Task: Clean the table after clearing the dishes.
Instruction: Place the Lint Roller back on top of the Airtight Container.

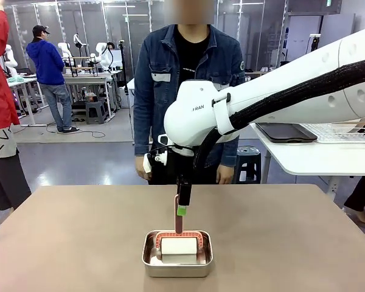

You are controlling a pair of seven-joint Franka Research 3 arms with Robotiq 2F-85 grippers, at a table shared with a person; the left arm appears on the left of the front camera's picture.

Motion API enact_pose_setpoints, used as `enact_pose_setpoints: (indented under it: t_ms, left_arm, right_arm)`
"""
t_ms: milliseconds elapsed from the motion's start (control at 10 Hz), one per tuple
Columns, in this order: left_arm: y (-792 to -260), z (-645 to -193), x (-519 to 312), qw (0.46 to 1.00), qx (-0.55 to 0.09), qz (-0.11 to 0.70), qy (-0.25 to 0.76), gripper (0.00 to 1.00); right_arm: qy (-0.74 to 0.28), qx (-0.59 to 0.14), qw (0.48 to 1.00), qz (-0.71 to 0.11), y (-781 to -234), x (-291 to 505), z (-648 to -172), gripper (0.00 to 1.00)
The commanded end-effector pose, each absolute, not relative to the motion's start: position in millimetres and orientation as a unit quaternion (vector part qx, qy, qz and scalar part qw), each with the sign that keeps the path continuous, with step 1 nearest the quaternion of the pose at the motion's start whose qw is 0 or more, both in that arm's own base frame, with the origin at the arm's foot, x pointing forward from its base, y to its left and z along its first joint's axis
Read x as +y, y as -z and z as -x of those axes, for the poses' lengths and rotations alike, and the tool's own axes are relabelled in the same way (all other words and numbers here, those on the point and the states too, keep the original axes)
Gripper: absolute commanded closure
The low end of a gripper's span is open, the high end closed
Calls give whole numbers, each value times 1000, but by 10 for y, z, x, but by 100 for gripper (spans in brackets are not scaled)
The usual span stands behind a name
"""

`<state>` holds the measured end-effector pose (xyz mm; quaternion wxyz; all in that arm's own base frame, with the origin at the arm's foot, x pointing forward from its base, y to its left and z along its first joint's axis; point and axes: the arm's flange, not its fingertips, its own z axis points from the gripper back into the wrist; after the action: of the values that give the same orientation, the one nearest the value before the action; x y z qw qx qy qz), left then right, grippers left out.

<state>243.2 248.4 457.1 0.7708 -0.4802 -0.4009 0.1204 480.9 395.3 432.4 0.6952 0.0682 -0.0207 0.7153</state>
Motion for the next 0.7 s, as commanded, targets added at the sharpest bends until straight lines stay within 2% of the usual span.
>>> enact_pose_setpoints:
  t_ms: [0,600]
  left_arm:
    - [-4597,-2400,2496,773,-397,482,-116,0]
    - [-4597,-2400,2496,773,-397,482,-116,0]
  right_arm:
    - [-716,-22,694,-68,-4336,3965,-4799,0]
    - [-715,-21,695,-68,-4328,3954,-4810,0]
